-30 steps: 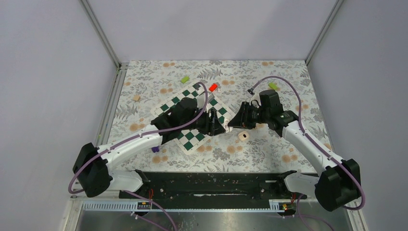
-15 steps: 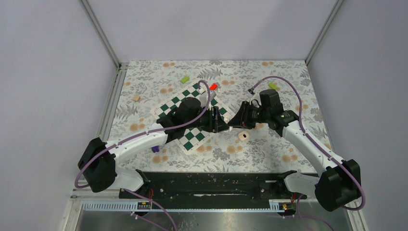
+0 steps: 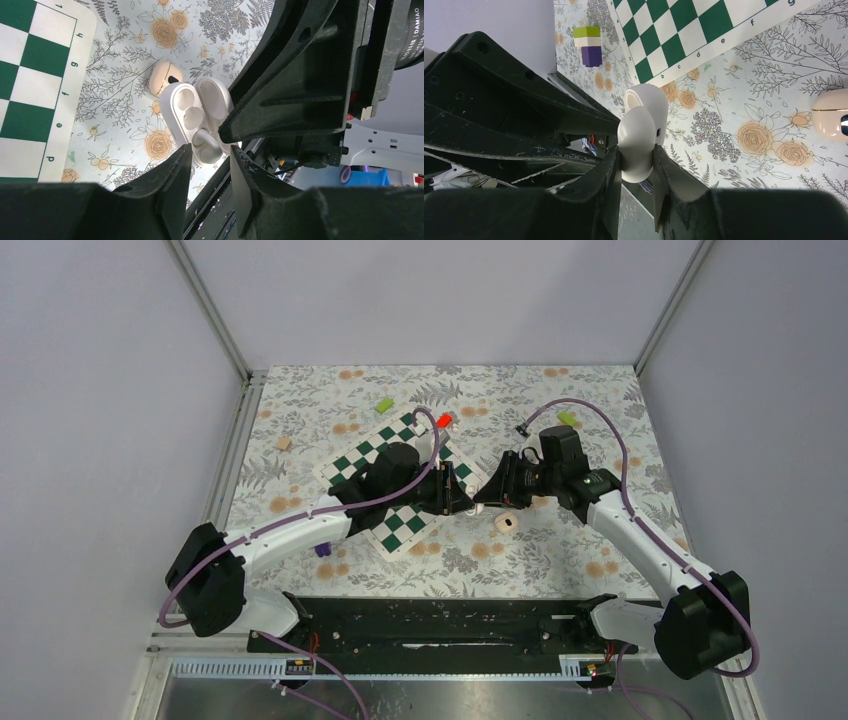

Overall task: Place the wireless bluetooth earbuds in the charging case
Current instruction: Place the earbud in the charging case.

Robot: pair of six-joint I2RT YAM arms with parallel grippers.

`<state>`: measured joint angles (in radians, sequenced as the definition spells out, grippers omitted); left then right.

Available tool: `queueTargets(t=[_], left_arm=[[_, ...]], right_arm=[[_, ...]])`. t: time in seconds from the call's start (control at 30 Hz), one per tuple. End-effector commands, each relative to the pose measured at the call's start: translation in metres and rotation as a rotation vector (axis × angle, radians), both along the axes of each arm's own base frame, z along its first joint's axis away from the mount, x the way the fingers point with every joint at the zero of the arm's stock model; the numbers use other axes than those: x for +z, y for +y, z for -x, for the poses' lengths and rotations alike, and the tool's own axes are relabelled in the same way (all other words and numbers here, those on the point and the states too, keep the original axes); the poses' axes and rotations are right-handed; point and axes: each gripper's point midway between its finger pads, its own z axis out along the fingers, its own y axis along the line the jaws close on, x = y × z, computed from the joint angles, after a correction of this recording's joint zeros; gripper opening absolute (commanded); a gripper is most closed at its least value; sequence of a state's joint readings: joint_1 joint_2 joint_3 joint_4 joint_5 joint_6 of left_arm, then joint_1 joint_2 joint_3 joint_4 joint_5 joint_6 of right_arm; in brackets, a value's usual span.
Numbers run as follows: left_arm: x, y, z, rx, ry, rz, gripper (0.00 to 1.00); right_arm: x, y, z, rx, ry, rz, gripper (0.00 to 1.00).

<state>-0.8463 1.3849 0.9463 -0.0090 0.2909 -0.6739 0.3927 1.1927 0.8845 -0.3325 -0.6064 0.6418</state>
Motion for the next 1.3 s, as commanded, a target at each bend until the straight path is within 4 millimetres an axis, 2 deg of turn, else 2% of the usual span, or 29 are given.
queueTargets(t=[0.0, 0.47, 0.7, 0.93, 1.13, 1.27], left_arm=[[0.005, -0.003, 0.001, -0.025, -0.027, 0.008, 0.34], [0.014, 0.002, 0.019, -0.083, -0.019, 0.032, 0.28], [0.017, 0.002, 0.02, -0.088, -0.023, 0.037, 0.28], [0.01, 0.0, 0.02, -0.104, -0.001, 0.02, 0.35], [0.007, 0.0, 0.018, -0.093, -0.003, 0.012, 0.25], [0.003, 0.001, 0.016, -0.078, -0.001, 0.001, 0.22]], right_arm=[[0.031, 0.009, -0.006, 0.024, -0.069, -0.056, 0.0], [0.028, 0.011, -0.01, 0.021, -0.055, -0.054, 0.0], [0.03, 0.012, -0.01, 0.022, -0.054, -0.059, 0.0], [0.033, 0.012, -0.009, 0.021, -0.064, -0.064, 0.0], [0.033, 0.011, -0.009, 0.019, -0.063, -0.065, 0.0], [0.037, 0.011, -0.008, 0.021, -0.07, -0.071, 0.0]])
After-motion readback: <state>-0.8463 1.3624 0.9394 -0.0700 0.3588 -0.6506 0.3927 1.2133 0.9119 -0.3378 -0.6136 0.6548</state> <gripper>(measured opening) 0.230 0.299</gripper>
